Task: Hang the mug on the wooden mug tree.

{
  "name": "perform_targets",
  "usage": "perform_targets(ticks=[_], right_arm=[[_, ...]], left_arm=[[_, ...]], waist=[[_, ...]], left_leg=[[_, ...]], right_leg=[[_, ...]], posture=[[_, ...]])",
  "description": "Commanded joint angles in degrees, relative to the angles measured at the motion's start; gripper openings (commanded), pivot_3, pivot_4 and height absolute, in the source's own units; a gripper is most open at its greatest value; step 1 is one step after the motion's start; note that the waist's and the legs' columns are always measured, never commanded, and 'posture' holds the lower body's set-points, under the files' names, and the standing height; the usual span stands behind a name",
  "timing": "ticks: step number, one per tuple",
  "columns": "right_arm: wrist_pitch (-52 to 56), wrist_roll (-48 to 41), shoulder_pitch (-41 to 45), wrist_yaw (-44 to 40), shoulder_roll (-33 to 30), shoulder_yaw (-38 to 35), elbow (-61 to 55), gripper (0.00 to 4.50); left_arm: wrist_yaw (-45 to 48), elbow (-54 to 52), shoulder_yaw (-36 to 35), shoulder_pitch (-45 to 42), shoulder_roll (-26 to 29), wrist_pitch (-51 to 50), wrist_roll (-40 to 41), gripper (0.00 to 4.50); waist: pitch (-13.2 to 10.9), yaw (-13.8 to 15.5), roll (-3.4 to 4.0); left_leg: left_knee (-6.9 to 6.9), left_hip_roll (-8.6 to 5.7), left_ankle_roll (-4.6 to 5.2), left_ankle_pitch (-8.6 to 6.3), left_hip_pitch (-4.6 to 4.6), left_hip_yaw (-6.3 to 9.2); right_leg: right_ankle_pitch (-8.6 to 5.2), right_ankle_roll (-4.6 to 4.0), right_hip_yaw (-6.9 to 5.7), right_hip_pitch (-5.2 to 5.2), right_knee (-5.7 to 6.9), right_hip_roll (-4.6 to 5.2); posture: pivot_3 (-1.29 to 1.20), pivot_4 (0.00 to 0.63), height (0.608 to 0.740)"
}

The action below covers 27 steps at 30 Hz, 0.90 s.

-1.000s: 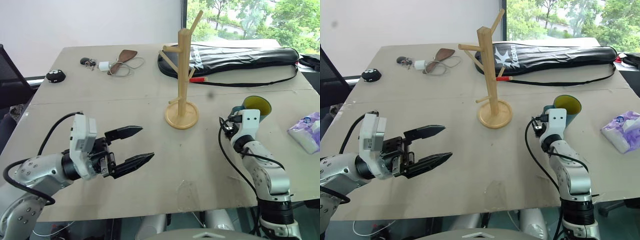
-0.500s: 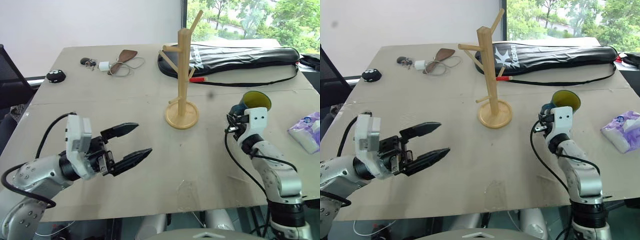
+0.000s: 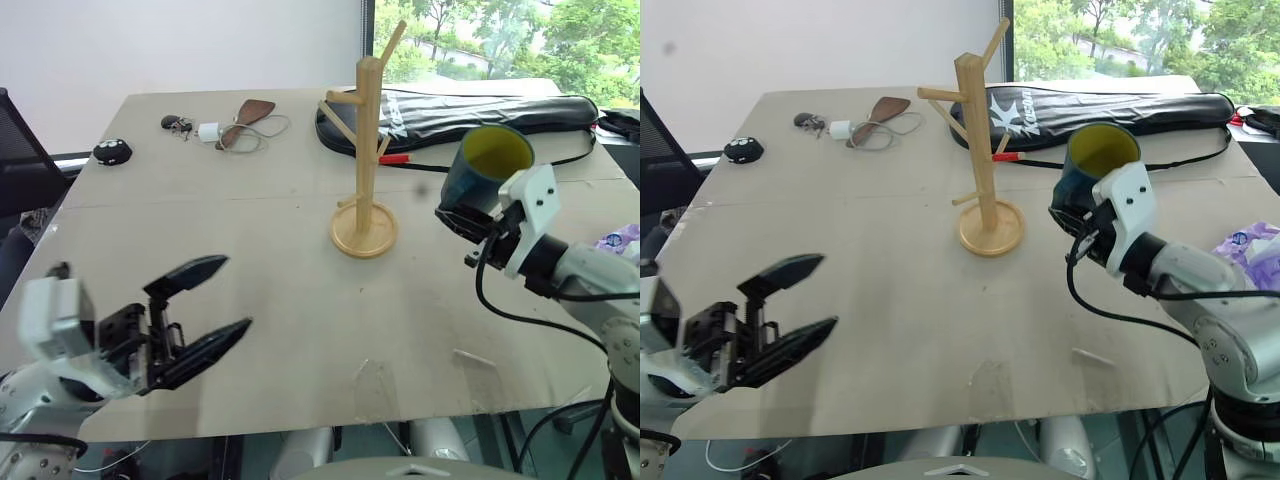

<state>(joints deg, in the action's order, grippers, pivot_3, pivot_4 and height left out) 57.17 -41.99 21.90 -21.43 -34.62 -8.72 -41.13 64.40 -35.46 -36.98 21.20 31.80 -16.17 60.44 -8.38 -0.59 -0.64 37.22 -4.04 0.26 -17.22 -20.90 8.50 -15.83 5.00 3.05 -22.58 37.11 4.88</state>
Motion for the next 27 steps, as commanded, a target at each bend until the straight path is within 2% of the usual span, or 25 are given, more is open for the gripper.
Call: perform_targets(ticks=[1, 9, 15, 27], right_arm=[[3.0, -2.6, 3.1, 1.5, -0.4, 0.0, -1.6, 0.06], [5.8, -1.5, 10.1, 1.1, -1.9, 5.1, 1.6, 0.06], [7.5, -1.3, 15.5, 1.2, -0.6, 8.1, 4.1, 0.06], [7.8, 2.1, 22.8, -2.8, 0.3, 14.0, 12.0, 0.06]], left_arm=[[0.7, -0.4, -1.0, -0.5, -1.8, 3.4, 1.3, 4.50], [4.4, 0.7, -1.2, 5.1, -2.0, 3.6, 1.3, 4.50], [-4.0, -3.5, 3.6, 1.0, -0.5, 1.5, 0.1, 4.50], [-8.0, -5.4, 6.2, 0.8, -0.1, 1.6, -0.4, 4.50]], waist=[[0.0, 0.0, -0.01], [0.0, -0.3, -0.02], [0.0, -0.1, -0.08], [0.0, -0.4, -0.05]], left_leg=[[0.00, 0.00, 0.00, 0.00, -0.04, 0.03], [-0.03, 0.00, 0.01, 0.00, -0.13, -0.03], [0.04, 0.01, 0.01, 0.00, -0.12, 0.09], [-0.01, 0.06, 0.00, 0.00, -0.20, -0.06]], right_leg=[[0.00, 0.00, -0.03, 0.00, -0.04, 0.01], [0.01, 0.01, 0.01, -0.05, -0.10, 0.01], [0.07, -0.03, -0.10, -0.03, -0.09, 0.00], [0.10, -0.04, 0.01, -0.14, -0.13, -0.04]], posture=[[0.00, 0.150, 0.740], [0.00, 0.150, 0.740], [0.00, 0.150, 0.740], [0.00, 0.150, 0.740]])
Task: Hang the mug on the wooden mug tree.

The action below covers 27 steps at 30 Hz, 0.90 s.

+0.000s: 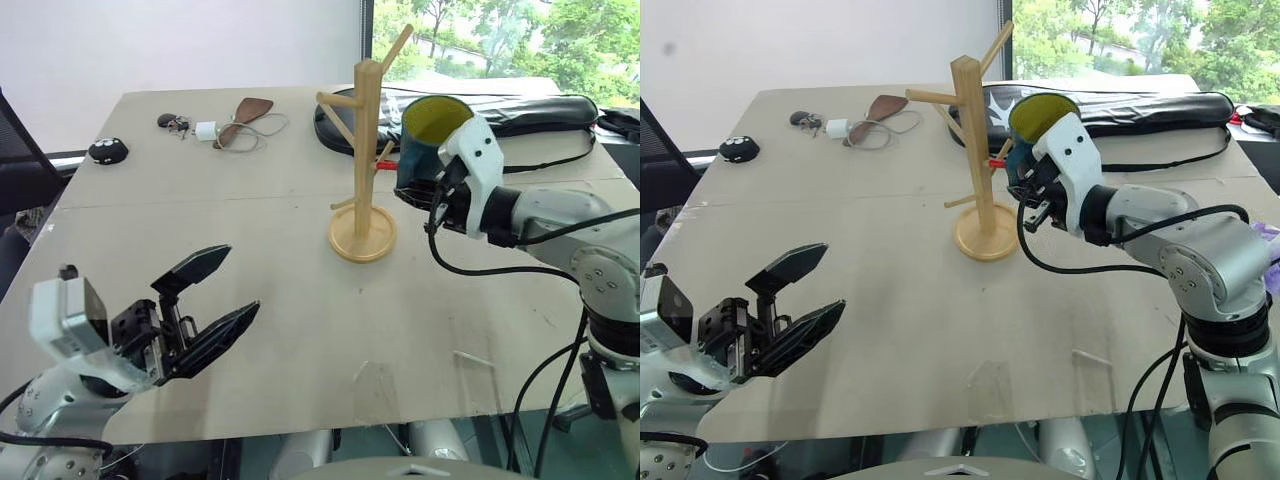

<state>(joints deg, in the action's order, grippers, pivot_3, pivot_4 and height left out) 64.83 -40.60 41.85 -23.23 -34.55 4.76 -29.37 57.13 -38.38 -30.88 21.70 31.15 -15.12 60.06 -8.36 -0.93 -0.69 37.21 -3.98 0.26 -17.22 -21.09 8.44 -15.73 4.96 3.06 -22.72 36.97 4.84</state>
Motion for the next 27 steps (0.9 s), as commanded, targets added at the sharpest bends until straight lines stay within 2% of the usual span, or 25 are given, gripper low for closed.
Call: perform_targets(ticks=[1, 2, 3, 5, 11, 12, 19, 22, 24, 27], right_arm=[[0.2, 1.0, 3.3, -1.2, 0.2, 1.1, 0.6, 0.06], [0.1, 1.4, 3.7, -1.3, 0.2, 1.6, 0.9, 0.06], [0.1, 1.6, 3.9, -1.5, 0.2, 1.8, 1.1, 0.58], [0.2, 1.8, 3.9, -1.9, 0.1, 1.8, 1.1, 1.25], [-0.8, -2.3, 0.5, -4.6, -2.2, -5.5, -4.2, 4.33], [-1.1, -4.3, -1.2, -6.2, -3.1, -7.7, -5.7, 4.48], [-5.2, -11.7, -20.8, -14.2, -10.8, -22.3, -14.7, 4.48], [-12.0, -5.4, -34.7, -16.9, -11.8, -29.5, -15.6, 4.48], [-18.5, -2.1, -44.9, -22.6, -11.7, -34.6, -14.7, 4.48], [-24.7, 0.9, -54.0, -26.5, -11.3, -38.5, -13.0, 4.48]], left_arm=[[-0.9, -2.7, 0.2, 0.4, 0.5, 0.6, -0.1, 4.50], [-1.1, -2.9, 0.3, 0.5, 0.4, 0.6, -0.1, 4.50], [-1.4, -3.1, 0.4, 0.5, 0.4, 0.5, -0.1, 4.50], [-2.1, -3.4, 0.5, 0.4, 0.5, 0.3, 0.0, 4.50], [-4.6, -4.1, 0.5, 1.8, 1.8, -1.3, -0.3, 4.50], [-4.6, -4.2, 0.6, 2.6, 2.2, -1.7, -0.6, 4.50], [-7.9, -3.6, 2.0, 4.7, 5.7, -5.8, -2.9, 4.50], [-11.3, -4.0, 2.4, 5.9, 7.5, -7.8, -7.5, 4.50], [-10.8, -4.0, 2.1, 7.3, 8.0, -8.3, -8.0, 4.50], [-10.1, -3.4, 1.3, 8.4, 8.2, -8.9, -7.2, 4.50]], waist=[[0.0, -0.1, 0.01], [0.0, 0.0, 0.01], [0.0, 0.0, 0.01], [0.0, 0.0, 0.01], [0.0, 0.3, 0.00], [0.0, 0.2, 0.01], [0.0, 0.2, 0.05], [0.0, 0.5, -0.07], [0.0, 0.9, -0.04], [0.0, 1.2, 0.00]], left_leg=[[0.01, 0.00, 0.00, 0.00, 0.01, -0.02], [0.01, 0.01, 0.00, 0.00, 0.01, -0.01], [0.02, 0.01, 0.00, 0.00, 0.01, -0.01], [0.02, 0.04, 0.00, 0.00, 0.01, 0.01], [0.02, 0.04, 0.00, 0.00, -0.03, 0.02], [0.01, 0.04, 0.00, 0.00, -0.05, 0.03], [0.00, 0.05, 0.03, -0.02, -0.09, 0.01], [0.02, 0.14, 0.05, -0.03, 0.03, -0.12], [0.06, 0.15, 0.04, -0.03, 0.03, -0.01], [0.06, 0.14, 0.05, -0.04, 0.04, -0.11]], right_leg=[[0.01, 0.00, 0.02, 0.00, 0.01, 0.00], [0.02, -0.02, 0.01, 0.00, 0.01, -0.01], [0.03, -0.04, 0.00, 0.00, 0.01, -0.02], [0.03, -0.04, -0.01, 0.00, 0.01, -0.05], [0.03, -0.04, -0.03, 0.00, -0.02, -0.04], [0.03, -0.04, -0.03, 0.00, -0.05, -0.03], [0.03, -0.04, -0.05, 0.01, -0.13, -0.03], [0.14, -0.04, -0.03, 0.10, -0.10, -0.10], [0.14, -0.04, -0.18, 0.21, -0.15, -0.13], [0.14, -0.04, -0.10, 0.19, -0.17, -0.13]], posture=[[0.00, 0.150, 0.740], [0.00, 0.150, 0.740], [0.00, 0.150, 0.740], [0.00, 0.150, 0.740], [0.00, 0.150, 0.740], [0.00, 0.150, 0.740], [0.00, 0.150, 0.740], [0.00, 0.150, 0.740], [0.00, 0.150, 0.740], [0.00, 0.150, 0.740]])
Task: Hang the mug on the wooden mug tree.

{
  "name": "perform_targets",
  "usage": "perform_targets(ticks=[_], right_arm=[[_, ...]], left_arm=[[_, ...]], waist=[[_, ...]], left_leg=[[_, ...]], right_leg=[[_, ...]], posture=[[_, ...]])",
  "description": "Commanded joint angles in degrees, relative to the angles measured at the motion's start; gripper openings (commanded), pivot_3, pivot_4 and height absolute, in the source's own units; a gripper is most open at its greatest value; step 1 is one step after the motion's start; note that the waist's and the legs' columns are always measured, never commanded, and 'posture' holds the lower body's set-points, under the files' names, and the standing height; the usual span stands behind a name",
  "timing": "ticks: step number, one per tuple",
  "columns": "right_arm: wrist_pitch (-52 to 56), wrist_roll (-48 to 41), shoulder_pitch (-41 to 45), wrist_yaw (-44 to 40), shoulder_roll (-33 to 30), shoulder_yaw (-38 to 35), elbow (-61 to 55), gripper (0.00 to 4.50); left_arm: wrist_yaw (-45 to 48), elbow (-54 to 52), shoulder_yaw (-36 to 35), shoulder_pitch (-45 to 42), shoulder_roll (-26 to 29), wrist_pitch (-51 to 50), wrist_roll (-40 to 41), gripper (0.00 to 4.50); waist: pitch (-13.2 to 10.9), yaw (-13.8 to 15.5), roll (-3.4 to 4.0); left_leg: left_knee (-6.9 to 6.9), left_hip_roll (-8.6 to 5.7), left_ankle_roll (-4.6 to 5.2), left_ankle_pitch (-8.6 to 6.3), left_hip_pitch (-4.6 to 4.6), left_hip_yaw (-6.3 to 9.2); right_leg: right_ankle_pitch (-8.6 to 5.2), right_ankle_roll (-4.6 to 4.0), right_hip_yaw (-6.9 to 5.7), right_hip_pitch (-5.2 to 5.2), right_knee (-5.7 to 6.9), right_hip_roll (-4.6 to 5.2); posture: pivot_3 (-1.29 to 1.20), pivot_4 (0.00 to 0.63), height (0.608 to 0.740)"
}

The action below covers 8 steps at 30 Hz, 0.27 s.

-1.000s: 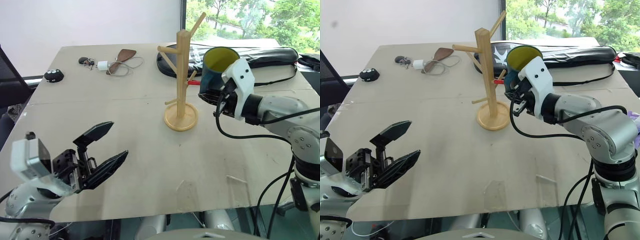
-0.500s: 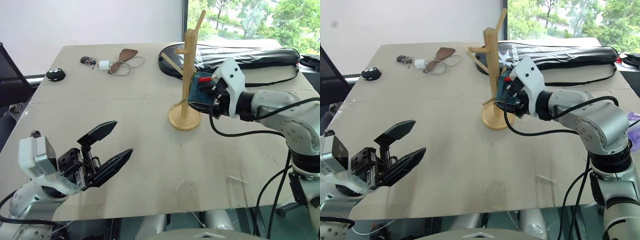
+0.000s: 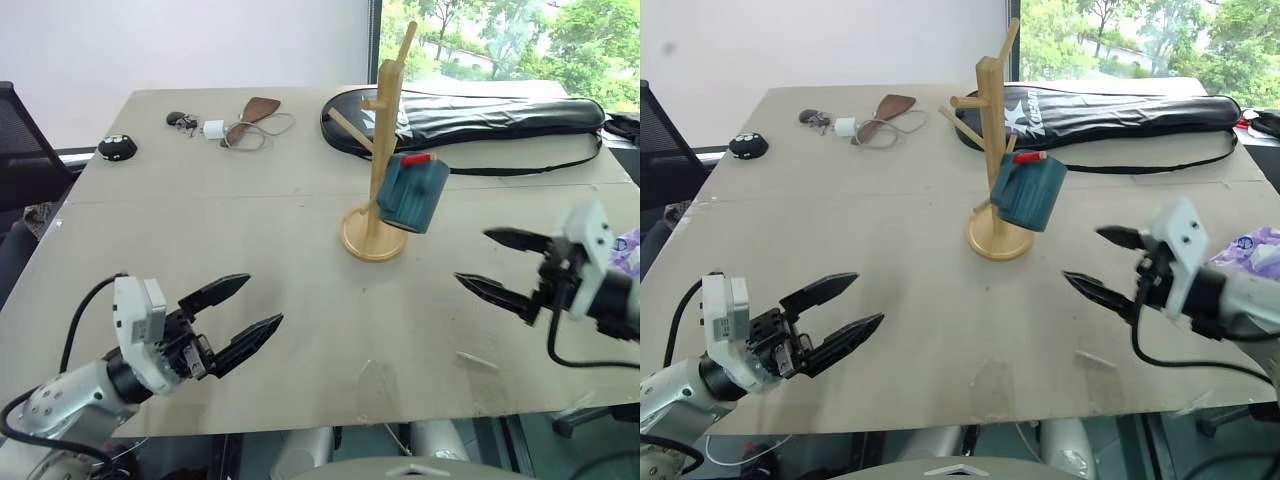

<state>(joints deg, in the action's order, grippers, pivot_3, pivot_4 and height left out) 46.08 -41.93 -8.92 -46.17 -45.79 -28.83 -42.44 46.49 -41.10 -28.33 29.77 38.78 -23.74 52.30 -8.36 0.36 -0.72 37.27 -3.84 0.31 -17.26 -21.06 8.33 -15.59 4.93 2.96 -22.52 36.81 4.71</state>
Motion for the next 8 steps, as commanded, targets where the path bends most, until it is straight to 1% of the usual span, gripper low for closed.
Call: perform_targets(ticks=[1, 4, 8], right_arm=[[-8.5, 4.0, -6.5, -4.9, 0.4, -6.1, 0.8, 4.48], [-13.6, 7.4, -13.8, -7.7, 1.3, -8.9, 2.8, 4.48], [-16.6, 8.7, -16.3, -8.4, 1.3, -9.9, 4.9, 4.48]], left_arm=[[0.6, -0.5, -1.8, 0.8, 0.7, -0.6, 0.8, 4.50], [1.7, 0.0, -3.0, 2.3, 1.3, -1.5, 0.6, 4.50], [3.4, 1.5, -3.2, 3.6, 1.6, -1.5, -0.6, 4.50]], waist=[[0.0, -0.3, 0.03], [0.0, -0.2, 0.00], [0.0, -0.6, 0.04]], left_leg=[[0.00, 0.01, 0.00, 0.00, 0.06, -0.07], [0.00, 0.08, 0.08, -0.05, 0.31, -0.02], [0.03, 0.09, 0.19, -0.11, 0.44, -0.07]], right_leg=[[0.01, 0.01, 0.08, 0.01, 0.04, -0.02], [0.01, 0.00, 0.04, 0.23, 0.05, -0.08], [0.00, -0.01, 0.09, 0.39, 0.03, -0.09]], posture=[[0.00, 0.150, 0.740], [0.00, 0.150, 0.740], [0.00, 0.150, 0.740]])
